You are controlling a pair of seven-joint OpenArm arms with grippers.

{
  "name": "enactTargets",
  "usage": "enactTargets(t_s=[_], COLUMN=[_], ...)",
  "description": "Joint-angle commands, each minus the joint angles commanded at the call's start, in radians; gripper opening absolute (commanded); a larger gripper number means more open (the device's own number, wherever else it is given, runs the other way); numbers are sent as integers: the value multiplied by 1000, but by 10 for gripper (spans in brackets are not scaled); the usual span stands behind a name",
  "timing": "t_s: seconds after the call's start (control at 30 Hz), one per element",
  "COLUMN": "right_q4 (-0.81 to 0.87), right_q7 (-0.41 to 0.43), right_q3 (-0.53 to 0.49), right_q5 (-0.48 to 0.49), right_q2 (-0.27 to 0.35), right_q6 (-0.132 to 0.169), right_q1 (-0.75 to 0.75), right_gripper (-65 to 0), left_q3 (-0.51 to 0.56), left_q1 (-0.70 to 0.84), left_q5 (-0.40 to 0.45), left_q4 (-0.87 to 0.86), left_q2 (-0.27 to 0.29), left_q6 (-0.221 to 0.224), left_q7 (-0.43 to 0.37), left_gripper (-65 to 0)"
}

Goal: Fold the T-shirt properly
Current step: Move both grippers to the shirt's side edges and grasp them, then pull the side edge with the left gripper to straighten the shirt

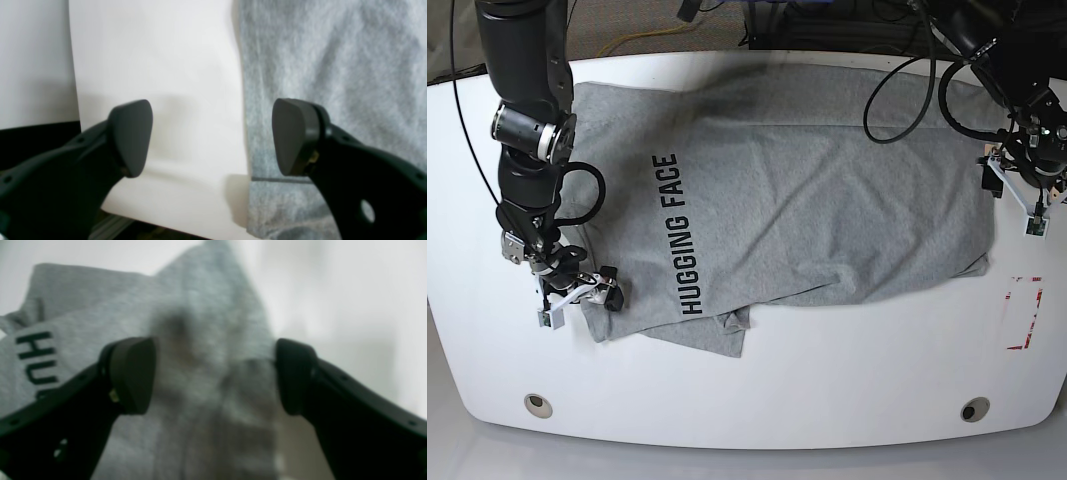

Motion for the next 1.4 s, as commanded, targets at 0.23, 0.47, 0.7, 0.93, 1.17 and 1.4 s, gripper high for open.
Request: enactTargets(t_s=[0.23, 0.47, 0.7, 0.93, 1.17, 1.4], right_q4=[0, 0, 2, 5, 5, 5], right_q7=[28, 28, 28, 28, 28, 28], right_q3=[0, -2, -2, -2, 0, 2], right_q5=[-2, -2, -2, -2, 2, 6], right_q2=[-6, -6, -2, -3, -5, -5], right_q6=[-2, -2, 0, 0, 0, 0], right_q1=[-2, -2, -2, -21, -29, -31], right_gripper=[-380, -639, -650, -650, -650, -650], left_q3=[0, 2, 3, 9, 9, 54], left_q1=[-8, -87, -250, -341, -330, -140], left_q5=[2, 3, -2, 3, 5, 0], left_q4=[0, -110, -330, -551, -611, -505], left_q2=[-6, -5, -5, -5, -3, 11], left_q6=[0, 0, 117, 120, 120, 116], left_q7=[0, 0, -60, -181, -180, -180], left_gripper=[-126, -124, -121, -122, -125, -126])
